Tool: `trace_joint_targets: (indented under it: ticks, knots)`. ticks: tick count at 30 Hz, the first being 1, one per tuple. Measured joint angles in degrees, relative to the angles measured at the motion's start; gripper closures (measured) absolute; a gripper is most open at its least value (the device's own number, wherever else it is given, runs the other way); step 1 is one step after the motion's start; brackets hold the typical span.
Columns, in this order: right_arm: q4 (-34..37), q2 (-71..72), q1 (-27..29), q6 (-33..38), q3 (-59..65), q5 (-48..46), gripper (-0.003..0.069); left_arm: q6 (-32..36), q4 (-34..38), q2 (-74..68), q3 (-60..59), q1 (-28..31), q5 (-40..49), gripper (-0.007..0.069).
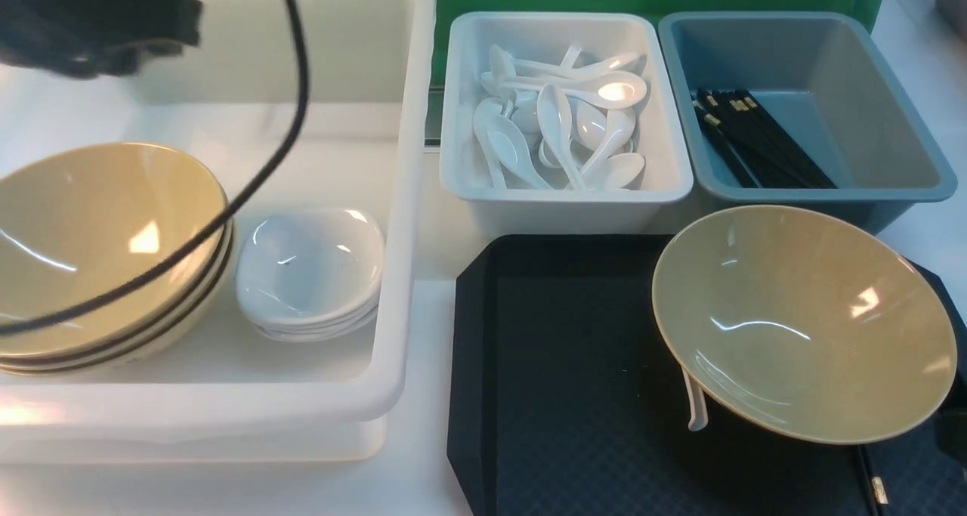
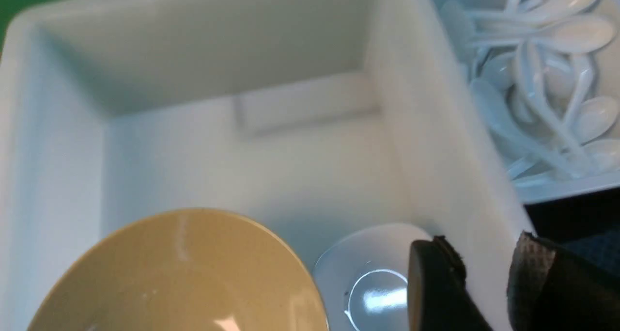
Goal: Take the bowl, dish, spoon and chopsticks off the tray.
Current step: Use the right arm to grab the yellow noodle bowl, then use the right arm to put the noodle bowl into the large storage box on the left
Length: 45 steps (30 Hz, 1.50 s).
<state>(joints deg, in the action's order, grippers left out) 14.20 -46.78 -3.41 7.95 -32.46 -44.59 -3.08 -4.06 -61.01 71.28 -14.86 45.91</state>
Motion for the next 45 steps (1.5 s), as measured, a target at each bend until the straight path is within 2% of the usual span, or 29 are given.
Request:
trace_joint_targets:
  ticks: [2, 4, 6, 10, 16, 20, 23, 29, 32, 38, 42, 45]
  knots:
    - [-2.05, -6.2, 0.0, -0.8, -4.86, -0.01, 0.0302, 1.86, 1.05, 6.51, -6.45, 0.0, -4.14, 0.0586]
    - [-7.44, -12.61, 0.0, -4.41, -10.82, 1.33, 0.021, 2.7, 1.1, 13.22, -13.25, 0.0, -7.11, 0.0622]
    - [-12.51, -16.9, 0.0, -7.95, -13.65, 1.89, 0.0167, 3.08, 0.91, 17.32, -18.77, 0.0, -8.07, 0.0631]
    - [-21.94, -25.45, 0.0, -14.66, -18.53, 2.26, 0.0127, 3.08, 0.78, 24.91, -28.14, 0.0, -7.75, 0.0636]
    - [-23.66, -35.93, 0.0, -16.18, -20.23, 3.53, 0.0133, 3.08, 1.94, 34.96, -39.22, 0.0, -6.18, 0.0636]
    - [-23.66, -42.73, 0.0, -16.74, -20.29, 4.76, 0.0207, 3.08, 2.32, 43.37, -46.15, 0.0, -6.62, 0.0636]
    - [-23.3, -43.94, 0.0, -15.45, -20.36, 4.98, 0.0321, 3.08, 1.66, 47.28, -48.15, 0.0, -7.97, 0.0636]
    - [-15.06, -37.41, -0.5, -7.3, -22.42, 3.25, 0.0522, 3.08, -1.86, 50.07, -50.82, 0.0, -14.21, 0.0638]
    - [-14.79, -34.02, -1.3, -5.94, -23.29, 1.35, 0.058, 3.08, -2.48, 50.07, -51.56, 0.0, -16.23, 0.0638]
    - [-16.21, -24.5, -5.1, -3.48, -30.01, -2.87, 0.0593, 3.08, -2.62, 50.07, -52.12, 0.0, -19.66, 0.0638]
    - [-8.77, -22.74, -10.09, -0.91, -37.65, 2.69, 0.0593, 3.08, -2.03, 50.07, -52.12, 0.0, -20.49, 0.0639]
    - [5.06, -26.88, -17.15, 6.27, -43.86, 11.22, 0.0593, 3.76, 0.22, 50.07, -52.17, 0.0, -21.66, 0.0639]
